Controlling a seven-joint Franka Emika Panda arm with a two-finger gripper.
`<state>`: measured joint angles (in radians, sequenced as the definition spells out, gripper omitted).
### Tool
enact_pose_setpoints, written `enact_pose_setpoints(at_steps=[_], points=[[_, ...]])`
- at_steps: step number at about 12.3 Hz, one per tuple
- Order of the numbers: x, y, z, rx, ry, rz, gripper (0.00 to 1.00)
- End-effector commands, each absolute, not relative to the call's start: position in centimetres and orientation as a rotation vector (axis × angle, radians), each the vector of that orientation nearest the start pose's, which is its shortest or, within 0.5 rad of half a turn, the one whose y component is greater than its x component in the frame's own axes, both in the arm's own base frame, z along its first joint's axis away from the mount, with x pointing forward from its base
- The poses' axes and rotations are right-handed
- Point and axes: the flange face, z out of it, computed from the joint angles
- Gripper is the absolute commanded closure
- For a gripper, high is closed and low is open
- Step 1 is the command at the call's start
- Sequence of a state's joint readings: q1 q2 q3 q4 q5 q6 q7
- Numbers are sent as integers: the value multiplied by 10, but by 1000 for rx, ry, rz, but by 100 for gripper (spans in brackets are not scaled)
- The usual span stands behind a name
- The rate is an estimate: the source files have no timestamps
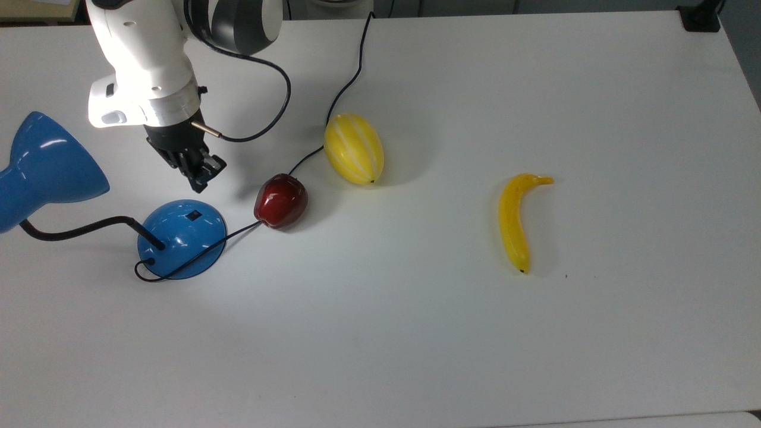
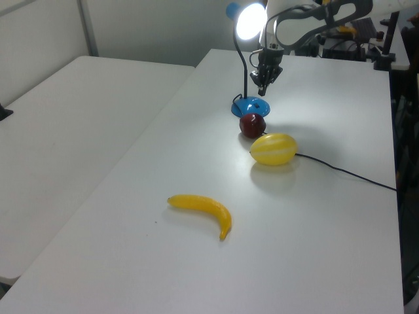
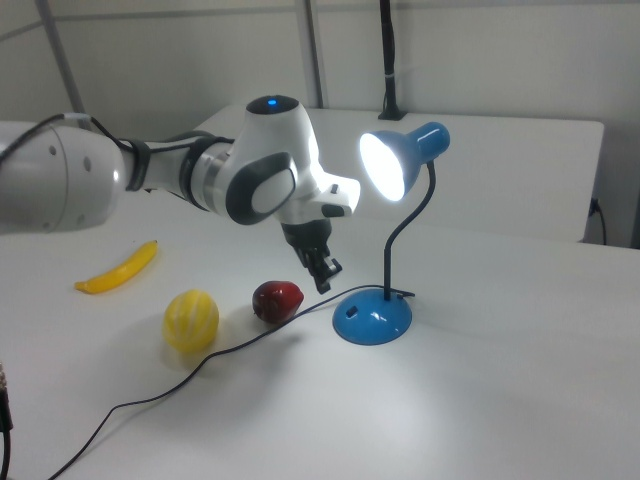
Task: Turn on desk lamp
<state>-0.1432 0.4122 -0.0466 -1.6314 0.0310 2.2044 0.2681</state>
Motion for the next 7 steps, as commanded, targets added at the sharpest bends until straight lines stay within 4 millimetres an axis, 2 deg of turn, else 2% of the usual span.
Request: enact_pose_setpoints(at_steps=[1,6,7], points=[[654,-89,428,-3077,597,-99,100],[627,-50,459,-3101,390,110,100],[623,-47,466,-3097,369,127,95]])
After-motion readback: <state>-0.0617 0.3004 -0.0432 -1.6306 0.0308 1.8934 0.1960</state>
